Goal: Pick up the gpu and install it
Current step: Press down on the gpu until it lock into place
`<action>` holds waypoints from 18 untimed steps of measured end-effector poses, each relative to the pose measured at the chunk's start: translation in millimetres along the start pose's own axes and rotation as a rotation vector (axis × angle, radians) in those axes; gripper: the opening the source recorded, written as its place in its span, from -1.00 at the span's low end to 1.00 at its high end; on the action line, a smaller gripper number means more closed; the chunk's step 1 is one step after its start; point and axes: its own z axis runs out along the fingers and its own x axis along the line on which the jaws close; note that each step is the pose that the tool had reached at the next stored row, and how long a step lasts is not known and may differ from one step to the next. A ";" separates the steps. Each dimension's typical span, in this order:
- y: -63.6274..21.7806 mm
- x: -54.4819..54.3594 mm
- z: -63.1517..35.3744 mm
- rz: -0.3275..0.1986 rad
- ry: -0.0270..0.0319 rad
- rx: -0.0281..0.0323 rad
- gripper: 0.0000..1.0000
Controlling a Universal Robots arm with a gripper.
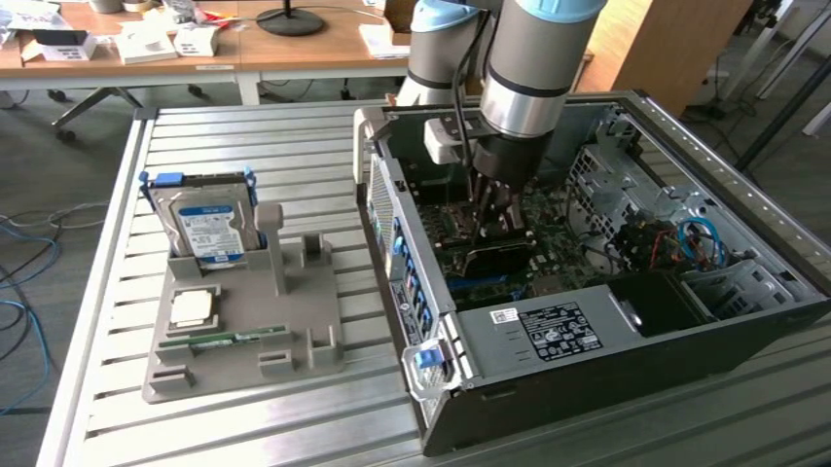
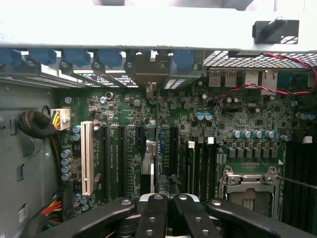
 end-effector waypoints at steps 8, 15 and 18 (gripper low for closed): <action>0.0 0.3 0.6 0.000 -0.0003 0.0001 -0.79; -0.1 0.9 -3.0 0.000 -0.0005 0.0002 -0.79; -0.1 1.8 -3.4 0.000 -0.0004 0.0001 -0.79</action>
